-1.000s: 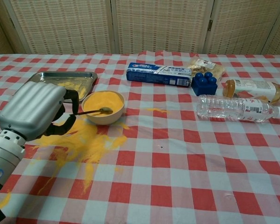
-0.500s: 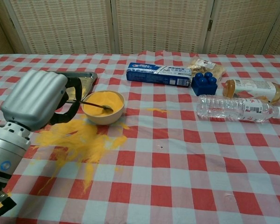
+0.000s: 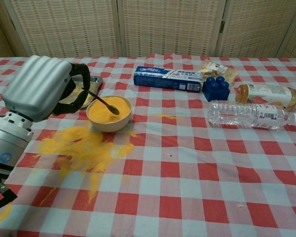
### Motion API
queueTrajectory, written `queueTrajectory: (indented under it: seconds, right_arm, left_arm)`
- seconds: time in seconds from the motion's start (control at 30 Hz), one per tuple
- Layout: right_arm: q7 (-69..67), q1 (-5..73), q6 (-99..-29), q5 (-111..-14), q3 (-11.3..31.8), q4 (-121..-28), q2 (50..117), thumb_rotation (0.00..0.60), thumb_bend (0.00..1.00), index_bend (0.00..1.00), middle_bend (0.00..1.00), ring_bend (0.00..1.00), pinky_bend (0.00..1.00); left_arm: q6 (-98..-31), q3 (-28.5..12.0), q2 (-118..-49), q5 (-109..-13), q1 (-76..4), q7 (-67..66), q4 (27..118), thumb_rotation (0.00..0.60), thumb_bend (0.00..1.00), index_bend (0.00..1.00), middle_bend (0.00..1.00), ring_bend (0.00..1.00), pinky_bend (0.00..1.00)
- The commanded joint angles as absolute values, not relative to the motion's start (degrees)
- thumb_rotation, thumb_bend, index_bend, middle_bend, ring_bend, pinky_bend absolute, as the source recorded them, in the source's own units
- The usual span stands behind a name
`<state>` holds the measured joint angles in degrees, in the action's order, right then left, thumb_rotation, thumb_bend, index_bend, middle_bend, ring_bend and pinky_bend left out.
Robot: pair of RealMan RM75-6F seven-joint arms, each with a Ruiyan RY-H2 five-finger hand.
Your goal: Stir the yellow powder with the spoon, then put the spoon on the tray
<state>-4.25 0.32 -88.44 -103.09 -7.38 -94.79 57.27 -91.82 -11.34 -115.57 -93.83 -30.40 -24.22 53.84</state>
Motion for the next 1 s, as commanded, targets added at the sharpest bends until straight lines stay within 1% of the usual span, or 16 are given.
queueTrajectory:
  seconds: [0.03,0.2,0.3,0.53,0.8,0.93,1.0]
  right_arm:
    - [-4.14,0.37,-88.28,-102.82,-7.27,-94.85,57.33,0.600,0.02,0.00,0.00,0.00,0.00]
    - [-3.72,0.45,-87.81,-102.39,-7.19,-95.02,57.46,0.600,0.02,0.00,0.00,0.00,0.00]
    - [-3.50,0.40,-87.81,-102.26,-7.13,-95.13,57.50,0.600,0.02,0.00,0.00,0.00,0.00]
    - [-3.71,0.28,-88.07,-101.40,-6.68,-95.10,57.40,0.600,0.02,0.00,0.00,0.00,0.00]
    - [-3.85,0.61,-87.29,-100.83,-6.49,-95.15,57.37,0.600,0.02,0.00,0.00,0.00,0.00]
    - [-3.91,0.33,-87.95,-101.04,-6.48,-95.13,57.29,0.600,0.02,0.00,0.00,0.00,0.00]
    - [-3.95,0.30,-88.00,-101.03,-6.48,-95.06,57.29,0.600,0.02,0.00,0.00,0.00,0.00]
  left_arm:
    - [-91.80,-11.42,-114.02,-94.10,-30.82,-23.79,55.67,0.600,0.83,0.84,1.00,1.00,1.00]
    - [-90.89,-12.72,-110.94,-93.44,-31.57,-25.13,60.78,0.600,0.83,0.84,1.00,1.00,1.00]
    - [-89.31,-13.98,-110.42,-92.04,-32.42,-26.37,61.26,0.600,0.83,0.84,1.00,1.00,1.00]
    - [-87.50,-15.26,-112.24,-90.25,-34.52,-25.55,54.73,0.600,0.83,0.84,1.00,1.00,1.00]
    - [-87.54,-13.94,-114.56,-90.03,-35.26,-23.59,49.69,0.600,0.83,0.84,1.00,1.00,1.00]
    - [-87.42,-13.13,-115.26,-89.67,-34.96,-23.04,48.93,0.600,0.83,0.84,1.00,1.00,1.00]
    - [-86.99,-12.89,-115.05,-88.88,-34.35,-22.58,50.41,0.600,0.83,0.84,1.00,1.00,1.00]
